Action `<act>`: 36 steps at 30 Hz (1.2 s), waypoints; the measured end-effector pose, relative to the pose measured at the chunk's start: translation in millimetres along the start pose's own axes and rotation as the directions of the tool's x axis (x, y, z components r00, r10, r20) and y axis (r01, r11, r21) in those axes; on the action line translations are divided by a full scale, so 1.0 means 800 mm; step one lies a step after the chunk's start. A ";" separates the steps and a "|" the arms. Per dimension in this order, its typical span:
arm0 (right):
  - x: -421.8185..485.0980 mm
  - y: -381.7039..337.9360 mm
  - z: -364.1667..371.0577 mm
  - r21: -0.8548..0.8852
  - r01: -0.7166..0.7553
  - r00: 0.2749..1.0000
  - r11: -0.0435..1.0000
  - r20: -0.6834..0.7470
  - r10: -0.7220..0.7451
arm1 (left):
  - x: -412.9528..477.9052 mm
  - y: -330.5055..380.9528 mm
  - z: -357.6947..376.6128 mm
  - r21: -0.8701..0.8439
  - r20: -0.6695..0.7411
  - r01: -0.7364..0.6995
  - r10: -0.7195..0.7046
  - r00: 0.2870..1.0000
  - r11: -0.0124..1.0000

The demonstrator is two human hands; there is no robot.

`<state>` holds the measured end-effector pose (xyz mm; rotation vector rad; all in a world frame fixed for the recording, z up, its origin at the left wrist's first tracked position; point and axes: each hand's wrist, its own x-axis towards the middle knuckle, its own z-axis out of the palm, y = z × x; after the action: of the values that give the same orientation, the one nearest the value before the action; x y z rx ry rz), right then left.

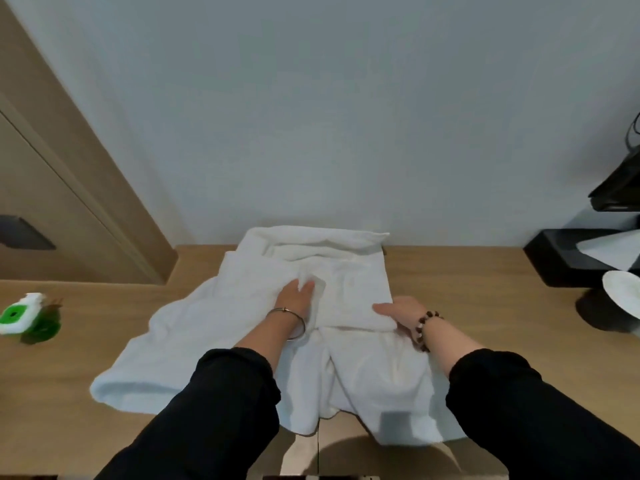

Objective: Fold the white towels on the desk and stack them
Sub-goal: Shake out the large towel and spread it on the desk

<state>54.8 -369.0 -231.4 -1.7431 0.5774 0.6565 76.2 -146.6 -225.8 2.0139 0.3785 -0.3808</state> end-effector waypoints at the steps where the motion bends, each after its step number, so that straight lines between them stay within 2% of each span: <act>1: -0.005 -0.007 -0.005 0.228 0.005 0.997 0.974 0.069 -0.021 | 0.003 0.006 -0.009 -0.103 -0.066 0.035 -0.042 0.997 0.994; 3: -0.013 -0.026 -0.018 0.544 0.007 0.987 0.839 0.130 -0.093 | 0.012 0.020 -0.033 -0.280 -0.214 0.062 -0.125 0.969 0.958; 4: -0.015 -0.038 -0.023 0.608 0.018 0.989 0.794 0.108 -0.105 | 0.017 0.026 -0.047 -0.339 -0.264 0.059 -0.155 0.952 0.939; 7: -0.023 -0.075 -0.031 0.661 0.047 0.996 0.749 0.021 -0.082 | 0.033 0.050 -0.081 -0.528 -0.278 0.016 -0.190 0.942 0.849; 9: -0.030 -0.102 -0.035 0.583 0.107 0.994 0.806 -0.081 -0.073 | 0.042 0.070 -0.099 -0.676 -0.244 -0.016 -0.204 0.948 0.737; 11: -0.034 -0.127 -0.044 0.437 0.169 0.982 0.884 -0.155 -0.111 | 0.046 0.092 -0.120 -0.771 -0.241 -0.063 -0.199 0.950 0.633; 13: -0.040 -0.158 -0.054 0.231 0.262 0.958 0.937 -0.183 -0.222 | 0.047 0.113 -0.140 -0.784 -0.262 -0.111 -0.163 0.951 0.610; 14: -0.043 -0.176 -0.058 0.053 0.338 0.918 0.940 -0.239 -0.317 | 0.047 0.122 -0.147 -0.778 -0.272 -0.130 -0.143 0.951 0.615; 16: -0.054 -0.211 -0.065 -0.261 0.455 0.786 0.852 -0.333 -0.522 | 0.044 0.140 -0.157 -0.766 -0.285 -0.154 -0.115 0.952 0.624; 17: -0.060 -0.226 -0.067 -0.392 0.461 0.715 0.796 -0.367 -0.595 | 0.042 0.149 -0.161 -0.760 -0.294 -0.168 -0.101 0.951 0.628; 18: -0.064 -0.239 -0.069 -0.512 0.422 0.663 0.748 -0.388 -0.640 | 0.039 0.159 -0.165 -0.751 -0.310 -0.188 -0.085 0.947 0.633; 19: -0.068 -0.248 -0.067 -0.623 0.345 0.640 0.703 -0.391 -0.661 | 0.037 0.168 -0.168 -0.741 -0.323 -0.207 -0.069 0.944 0.639; 20: -0.070 -0.255 -0.064 -0.671 0.273 0.664 0.690 -0.388 -0.640 | 0.034 0.177 -0.172 -0.730 -0.334 -0.229 -0.044 0.941 0.644; 21: -0.072 -0.259 -0.058 -0.695 0.214 0.725 0.686 -0.358 -0.589 | 0.032 0.185 -0.174 -0.718 -0.339 -0.250 -0.013 0.941 0.649; 23: -0.069 -0.257 -0.044 -0.756 0.066 0.890 0.651 -0.250 -0.381 | 0.025 0.197 -0.178 -0.693 -0.345 -0.289 0.048 0.937 0.660; 24: -0.067 -0.246 -0.036 -0.801 -0.004 0.944 0.599 -0.201 -0.262 | 0.021 0.200 -0.181 -0.680 -0.350 -0.306 0.072 0.934 0.666; 25: -0.065 -0.233 -0.032 -0.852 -0.055 0.959 0.521 -0.190 -0.208 | 0.017 0.201 -0.185 -0.668 -0.367 -0.330 0.091 0.926 0.667; 26: -0.062 -0.219 -0.031 -0.893 -0.054 0.942 0.446 -0.194 -0.274 | 0.013 0.200 -0.190 -0.659 -0.397 -0.359 0.099 0.912 0.661; 27: -0.060 -0.208 -0.035 -0.903 -0.048 0.896 0.428 -0.228 -0.381 | 0.009 0.197 -0.196 -0.660 -0.432 -0.387 0.096 0.897 0.644; 29: -0.063 -0.201 -0.047 -0.848 -0.010 0.714 0.529 -0.377 -0.590 | 0.004 0.193 -0.209 -0.693 -0.480 -0.420 0.059 0.875 0.587; 31: -0.079 -0.221 -0.049 -0.813 0.164 0.523 0.558 -0.408 -0.748 | -0.001 0.191 -0.213 -0.720 -0.490 -0.423 0.028 0.871 0.550; 32: -0.094 -0.242 -0.043 -0.761 0.300 0.473 0.575 -0.405 -0.783 | -0.004 0.193 -0.213 -0.722 -0.488 -0.421 0.027 0.872 0.549; 34: -0.130 -0.294 -0.025 -0.513 0.601 0.424 0.613 -0.446 -0.788 | -0.012 0.204 -0.213 -0.722 -0.477 -0.413 0.034 0.878 0.555; 35: -0.147 -0.323 -0.018 -0.359 0.700 0.432 0.618 -0.476 -0.766 | -0.018 0.214 -0.216 -0.728 -0.473 -0.417 0.042 0.880 0.544; 36: -0.166 -0.350 -0.012 -0.195 0.755 0.480 0.626 -0.487 -0.730 | -0.023 0.225 -0.222 -0.737 -0.471 -0.428 0.058 0.880 0.522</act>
<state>149.2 -301.4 56.4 -1.9020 0.1182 -0.4944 153.8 -69.6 3.4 1.1259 0.4011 0.3780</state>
